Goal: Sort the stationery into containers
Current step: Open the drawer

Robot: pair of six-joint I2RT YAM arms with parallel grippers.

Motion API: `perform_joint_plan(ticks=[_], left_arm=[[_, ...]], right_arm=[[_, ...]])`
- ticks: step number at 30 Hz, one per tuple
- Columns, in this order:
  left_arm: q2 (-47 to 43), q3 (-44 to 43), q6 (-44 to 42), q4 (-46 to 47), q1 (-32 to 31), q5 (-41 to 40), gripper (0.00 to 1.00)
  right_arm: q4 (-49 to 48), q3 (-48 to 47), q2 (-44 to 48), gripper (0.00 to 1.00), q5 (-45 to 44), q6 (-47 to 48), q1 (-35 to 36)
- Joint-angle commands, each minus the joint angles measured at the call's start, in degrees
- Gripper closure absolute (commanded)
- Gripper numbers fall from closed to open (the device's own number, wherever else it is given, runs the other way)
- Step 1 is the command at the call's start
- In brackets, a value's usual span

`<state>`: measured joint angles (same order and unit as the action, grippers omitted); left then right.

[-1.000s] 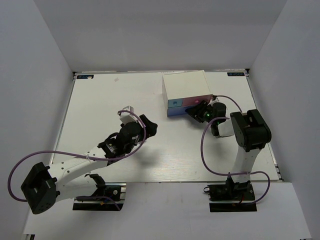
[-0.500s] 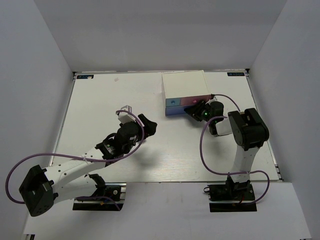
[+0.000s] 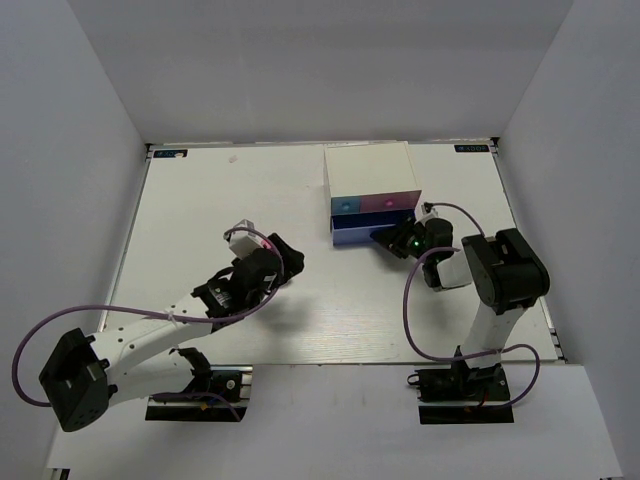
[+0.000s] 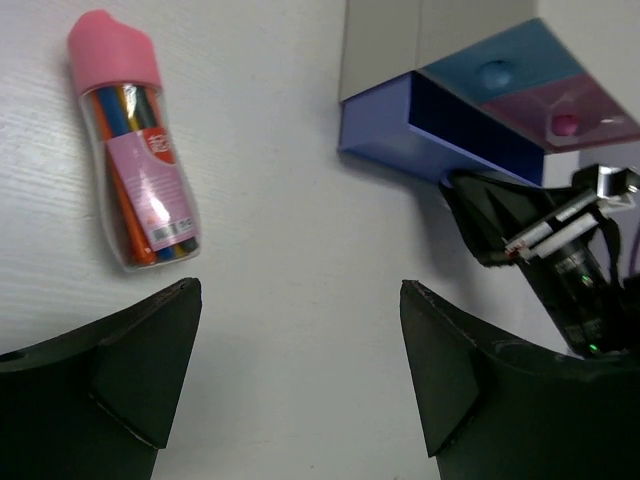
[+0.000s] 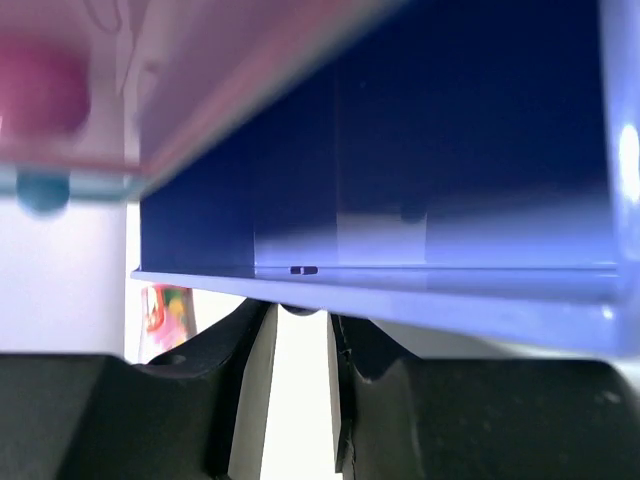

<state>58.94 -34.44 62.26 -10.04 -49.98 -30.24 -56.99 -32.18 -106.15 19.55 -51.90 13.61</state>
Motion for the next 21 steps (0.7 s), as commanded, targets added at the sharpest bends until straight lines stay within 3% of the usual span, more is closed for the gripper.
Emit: perform_joint_plan(ticks=[1, 5, 7, 9, 10, 13, 21], left_arm=[[1.17, -2.47, 3.57, -6.29, 0.84, -2.10, 0.09], [5.21, -5.81, 3.57, -11.22, 1.37, -3.42, 0.09], [6.37, -6.35, 2.87, -11.23, 1.98, -3.42, 0.08], [6.98, -5.82, 2.34, -9.31, 2.51, -3.42, 0.08], [6.98, -5.12, 1.12, -8.25, 3.12, -2.73, 0.08], [8.81, -5.12, -1.26, -6.57, 4.44, -2.19, 0.08], [19.00, -11.26, -6.78, -10.52, 7.69, 0.53, 0.16]], right_arm=[[0.48, 5.44, 3.92, 0.75, 1.98, 0.66, 0.54], [1.00, 8.63, 7.09, 0.75, 1.90, -0.04, 0.90], [1.27, 9.68, 8.06, 0.71, 1.63, -0.13, 0.98], [1.53, 9.69, 7.98, 0.53, 1.46, 0.22, 1.07], [1.36, 9.34, 8.15, 0.33, 1.54, 0.48, 1.07], [1.53, 8.54, 8.06, 0.11, 1.81, 1.10, 1.94], [2.76, 11.53, 10.87, 0.13, 3.56, 1.98, 0.37]])
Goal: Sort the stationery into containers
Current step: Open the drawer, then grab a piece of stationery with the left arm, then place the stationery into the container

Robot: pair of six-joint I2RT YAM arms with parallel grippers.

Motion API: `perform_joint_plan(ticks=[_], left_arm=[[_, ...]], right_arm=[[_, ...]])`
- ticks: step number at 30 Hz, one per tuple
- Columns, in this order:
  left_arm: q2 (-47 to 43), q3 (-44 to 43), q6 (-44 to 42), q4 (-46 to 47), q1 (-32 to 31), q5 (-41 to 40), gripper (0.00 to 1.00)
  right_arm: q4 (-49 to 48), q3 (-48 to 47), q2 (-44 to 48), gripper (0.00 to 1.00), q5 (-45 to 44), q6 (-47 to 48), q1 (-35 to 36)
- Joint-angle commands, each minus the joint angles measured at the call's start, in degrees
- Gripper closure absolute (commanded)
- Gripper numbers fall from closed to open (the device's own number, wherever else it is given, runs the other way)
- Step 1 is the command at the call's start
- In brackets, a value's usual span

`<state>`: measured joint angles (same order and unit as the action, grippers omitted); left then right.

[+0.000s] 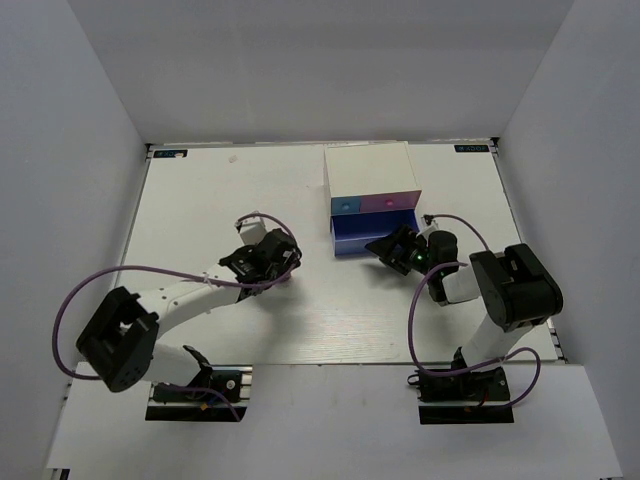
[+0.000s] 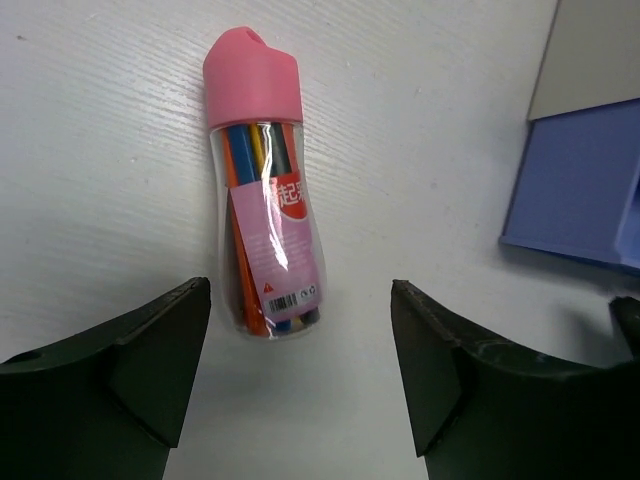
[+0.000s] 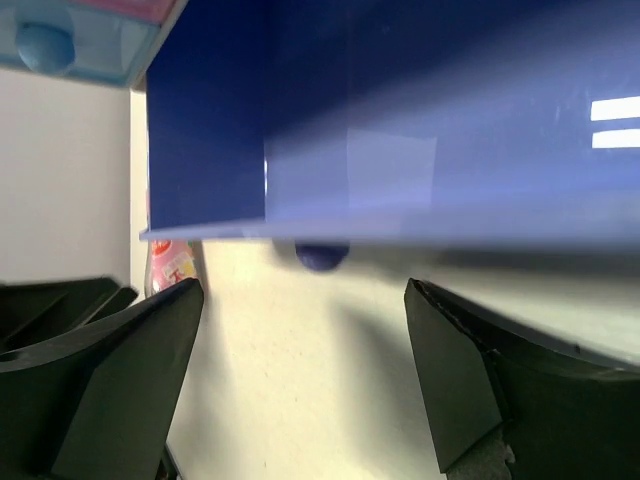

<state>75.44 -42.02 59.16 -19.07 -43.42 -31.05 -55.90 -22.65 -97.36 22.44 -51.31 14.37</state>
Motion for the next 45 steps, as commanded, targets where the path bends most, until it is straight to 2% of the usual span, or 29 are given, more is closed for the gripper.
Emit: perform_joint_plan(ticks=[1, 7, 13, 16, 18, 19, 22, 26, 29, 30, 35, 37, 41, 45], left_arm=[[3.65, -4.21, -3.70, -2.98, 1.67, 1.86, 0.18], [9.19, -6.67, -6.33, -5.97, 2.81, 2.92, 0.26], [12.63, -8.87, -6.86, -8.88, 3.34, 3.44, 0.27], [12.63, -7.47, -7.38, -7.03, 3.86, 3.97, 0.35], [13.15, -7.46, -7.92, -6.42, 3.87, 4.50, 0.45], [13.15, -7.46, -7.92, -6.42, 3.87, 4.50, 0.54], [13.07, -6.94, -9.14, -5.28, 4.40, 5.03, 0.65], [8.33, -6.94, -16.77, -0.02, 3.70, 6.44, 0.75], [3.32, -5.62, -30.12, 7.37, 2.99, 12.14, 0.83], [2.18, -5.62, -35.02, 8.34, 2.99, 13.80, 0.83], [-5.64, -0.70, -47.88, 16.41, 2.99, 16.36, 0.87], [-8.55, 1.23, -55.96, 21.67, 2.99, 21.71, 0.87], [-5.67, -1.03, -67.57, 21.81, 2.99, 31.98, 0.87], [2.33, -8.84, -75.06, 19.86, 2.99, 36.32, 0.87]], right_arm=[[1.84, 2.26, 2.44, 0.13, 0.94, 1.39, -0.40], [1.93, 4.64, 5.51, 0.14, 1.03, 1.21, -0.92], [1.85, 4.20, 5.87, 0.16, 1.65, 1.56, -1.63], [1.67, 3.93, 5.95, 0.16, 2.00, 1.65, -1.80], [1.23, 3.76, 5.96, 0.16, 2.26, 1.82, -1.98], [1.06, 3.76, 6.22, 0.16, 2.35, 1.65, -1.98], [0.70, 3.50, 6.57, 0.16, 2.79, 1.65, -2.07], [0.35, 3.93, 6.75, 0.16, 3.58, 1.74, -2.16], [0.26, 4.20, 7.01, 0.16, 3.75, 2.00, -2.15], [0.18, 4.11, 6.75, 0.16, 3.76, 2.00, -2.15], [-0.35, 3.76, 6.75, 0.16, 4.11, 2.70, -2.24], [-0.52, 3.85, 6.75, 0.16, 4.11, 2.88, -2.24], [-0.44, 3.76, 6.75, 0.16, 3.93, 3.41, -2.24], [-0.44, 3.76, 6.92, 0.16, 3.93, 4.11, -2.33]])
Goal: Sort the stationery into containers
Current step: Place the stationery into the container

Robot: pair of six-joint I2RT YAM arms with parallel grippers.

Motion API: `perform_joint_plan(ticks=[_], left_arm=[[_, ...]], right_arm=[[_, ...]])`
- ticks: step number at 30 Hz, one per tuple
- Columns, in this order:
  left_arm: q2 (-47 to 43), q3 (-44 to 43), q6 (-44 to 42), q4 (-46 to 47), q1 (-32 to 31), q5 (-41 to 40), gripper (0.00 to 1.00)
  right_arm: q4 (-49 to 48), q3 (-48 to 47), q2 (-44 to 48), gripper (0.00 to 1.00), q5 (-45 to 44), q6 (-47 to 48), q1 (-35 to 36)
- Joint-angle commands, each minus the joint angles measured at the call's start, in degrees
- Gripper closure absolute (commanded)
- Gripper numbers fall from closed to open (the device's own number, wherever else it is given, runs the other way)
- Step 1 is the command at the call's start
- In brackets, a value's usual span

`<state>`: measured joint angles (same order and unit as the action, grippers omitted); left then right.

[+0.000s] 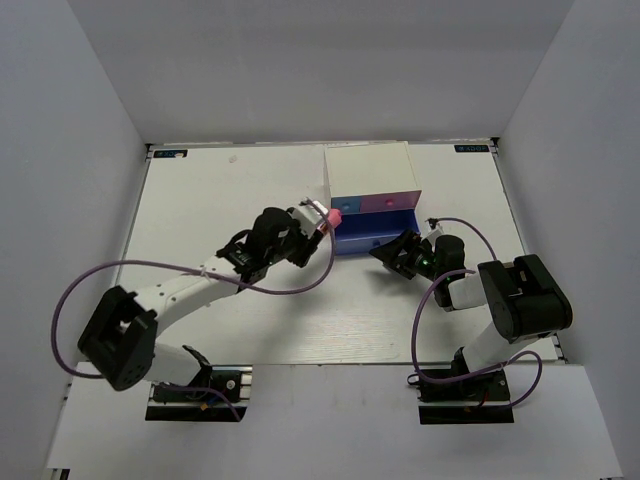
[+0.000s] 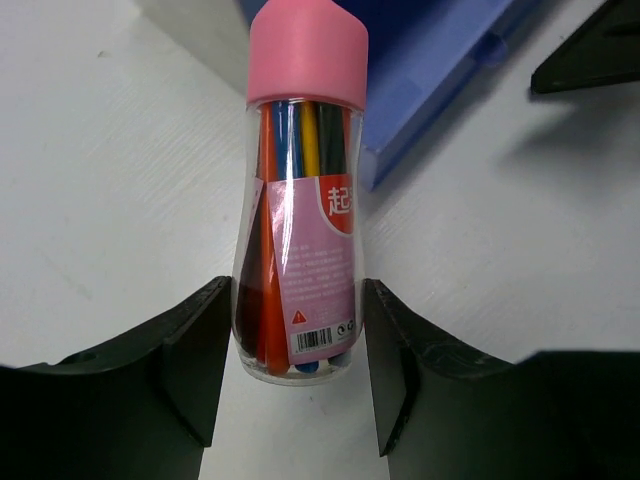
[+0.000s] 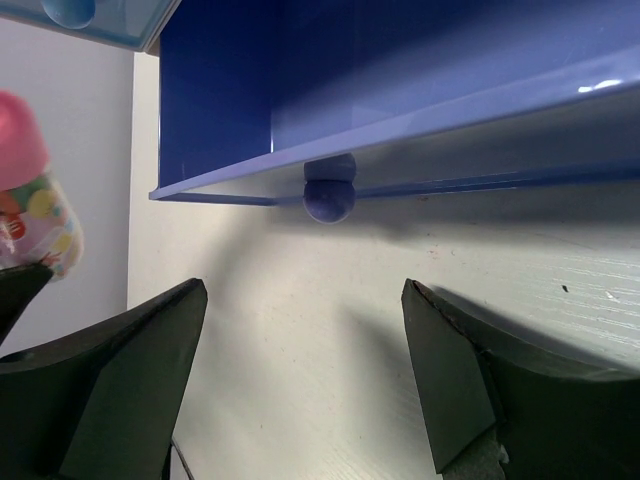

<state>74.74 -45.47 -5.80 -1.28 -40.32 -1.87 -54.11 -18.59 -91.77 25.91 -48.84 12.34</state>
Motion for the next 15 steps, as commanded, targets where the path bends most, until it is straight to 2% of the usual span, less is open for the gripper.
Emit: perform_joint_plan(ticks=[1, 4, 15], left_arm=[[4.26, -6.37, -12.37, 2.77, -0.11, 7.93, 0.87], [9.62, -10.67, -15.02, 4.97, -0.11, 9.86, 0.88], [26.68, -30.45, -28.29, -4.95, -0.11, 19.00, 0.88]], right_arm=[[-2.23, -0.39, 1.59, 0.16, 0.37, 1.64, -0.38], [-2.23, -0.40, 1.68, 0.16, 0.37, 2.34, -0.56], [-2.93, -0.22, 2.29, 0.16, 0.10, 3.93, -1.88]])
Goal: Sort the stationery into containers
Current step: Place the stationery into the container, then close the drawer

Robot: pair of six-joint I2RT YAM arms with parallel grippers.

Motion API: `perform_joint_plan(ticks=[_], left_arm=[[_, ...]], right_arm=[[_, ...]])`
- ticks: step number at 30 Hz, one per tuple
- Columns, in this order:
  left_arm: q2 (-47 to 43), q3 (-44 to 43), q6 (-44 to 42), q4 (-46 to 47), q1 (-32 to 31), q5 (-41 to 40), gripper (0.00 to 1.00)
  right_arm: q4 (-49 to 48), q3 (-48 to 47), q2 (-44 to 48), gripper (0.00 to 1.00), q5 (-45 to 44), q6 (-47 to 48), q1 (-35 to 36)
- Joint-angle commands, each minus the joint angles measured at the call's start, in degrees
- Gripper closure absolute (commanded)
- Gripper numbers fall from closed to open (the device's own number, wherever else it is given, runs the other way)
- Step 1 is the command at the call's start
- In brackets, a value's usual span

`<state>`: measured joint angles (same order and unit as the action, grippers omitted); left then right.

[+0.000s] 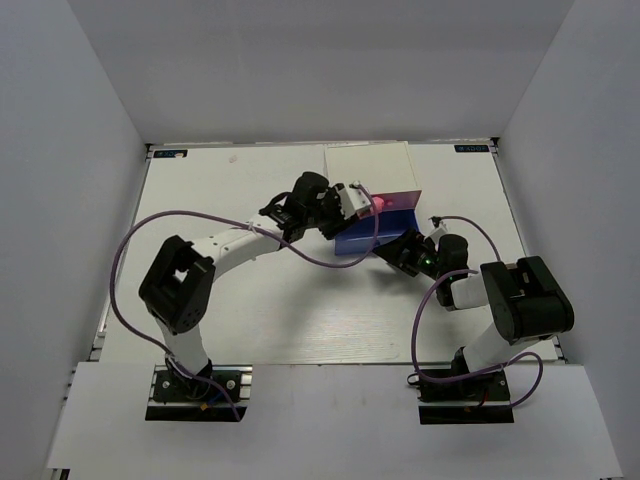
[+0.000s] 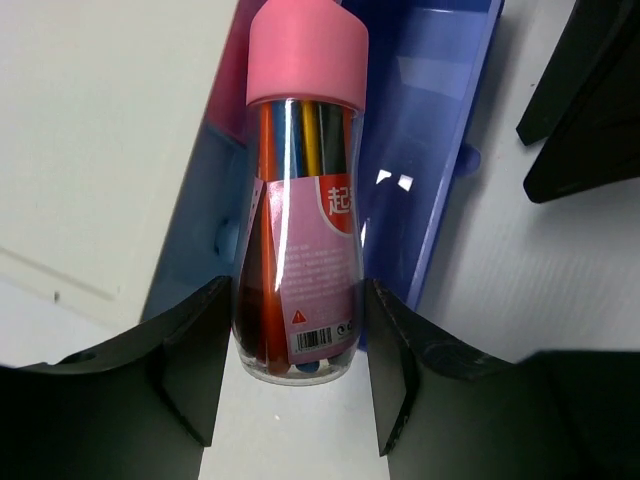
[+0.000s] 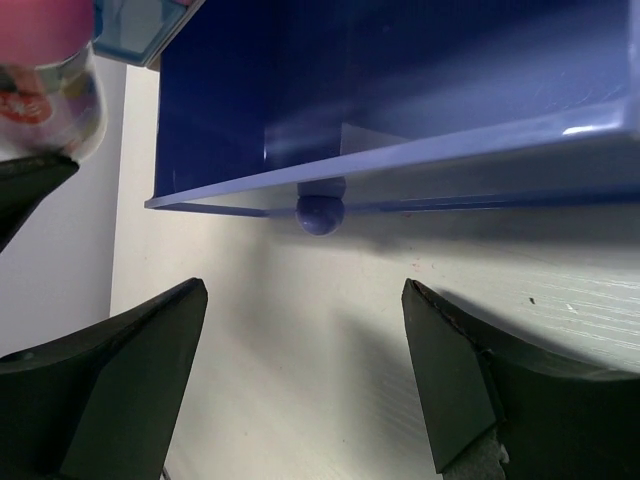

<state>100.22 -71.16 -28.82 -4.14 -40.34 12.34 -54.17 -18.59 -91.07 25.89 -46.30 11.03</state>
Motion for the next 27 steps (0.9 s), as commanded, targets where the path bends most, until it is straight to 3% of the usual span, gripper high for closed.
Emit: perform_joint_plan(ticks=[1, 4, 6, 9, 13, 16, 22, 27], left_arm=[[1.98, -5.65, -5.28, -2.62, -0.09, 4.80, 0.87], [4.45, -7.94, -5.99, -3.15, -0.09, 5.59, 0.63], [5.06, -8.47, -5.99, -3.15, -0.09, 5.07, 0.56], [5.07, -8.47, -5.38, -1.14, -0.09, 5.06, 0.27], [4.55, -9.53, -3.89, 0.53, -0.62, 5.06, 0.26], [2.44, -9.53, -1.60, 2.47, -0.62, 5.06, 0.08], [-4.24, -6.29, 4.37, 6.86, -1.15, 2.17, 0.07], [-17.15, 4.87, 13.69, 12.84, -1.15, -11.25, 0.07]], right_arm=[[-2.96, -0.22, 1.59, 0.16, 0.13, 1.57, -0.39], [-2.96, -0.57, 1.51, 0.16, 0.04, 1.74, -0.57], [-3.05, -0.75, 1.33, 0.16, -0.05, 1.92, -0.83], [-3.31, -1.27, 1.07, 0.16, 0.30, 2.09, -0.83], [-3.57, -2.15, -0.25, 0.17, 1.09, 2.45, -0.83], [-4.01, -3.03, -1.21, 0.20, 1.53, 3.15, -0.74], [-4.71, -5.31, -3.06, 0.34, 1.71, 2.54, -1.01], [-4.80, -8.03, -5.51, 0.39, 1.62, 2.53, -0.57]])
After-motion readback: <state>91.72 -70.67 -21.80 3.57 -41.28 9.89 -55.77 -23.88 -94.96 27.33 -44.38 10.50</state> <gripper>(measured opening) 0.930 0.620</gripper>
